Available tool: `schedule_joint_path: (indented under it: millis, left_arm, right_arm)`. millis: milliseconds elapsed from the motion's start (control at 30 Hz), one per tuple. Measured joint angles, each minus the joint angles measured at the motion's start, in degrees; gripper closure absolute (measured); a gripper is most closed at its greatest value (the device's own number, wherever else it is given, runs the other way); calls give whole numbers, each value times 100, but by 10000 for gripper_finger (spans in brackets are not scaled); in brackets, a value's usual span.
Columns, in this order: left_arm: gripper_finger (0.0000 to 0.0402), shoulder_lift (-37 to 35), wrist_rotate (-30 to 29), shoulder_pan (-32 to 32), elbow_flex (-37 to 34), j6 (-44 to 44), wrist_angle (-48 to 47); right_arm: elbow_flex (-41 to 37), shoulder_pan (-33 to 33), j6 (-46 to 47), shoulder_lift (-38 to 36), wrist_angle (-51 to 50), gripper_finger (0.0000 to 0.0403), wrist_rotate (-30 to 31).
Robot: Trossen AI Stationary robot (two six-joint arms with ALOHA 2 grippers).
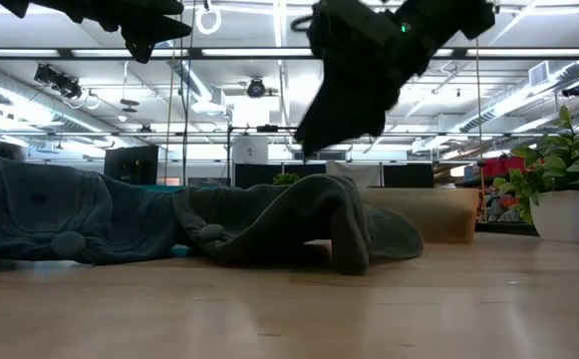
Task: Pick & Place hat
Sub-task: Put the right gray cap into the orange bin
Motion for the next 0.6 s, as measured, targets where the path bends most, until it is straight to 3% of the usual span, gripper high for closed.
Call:
schedule_joint_path:
  millis: [300, 600]
  left_arm:
    - [223, 0, 0, 0, -1, 4, -2]
    - [223, 0, 0, -1, -2, 7, -4]
  right_arm:
    - [0, 105, -87, 489, -28, 224, 468]
    - [4, 112, -90, 798, -79, 236, 499]
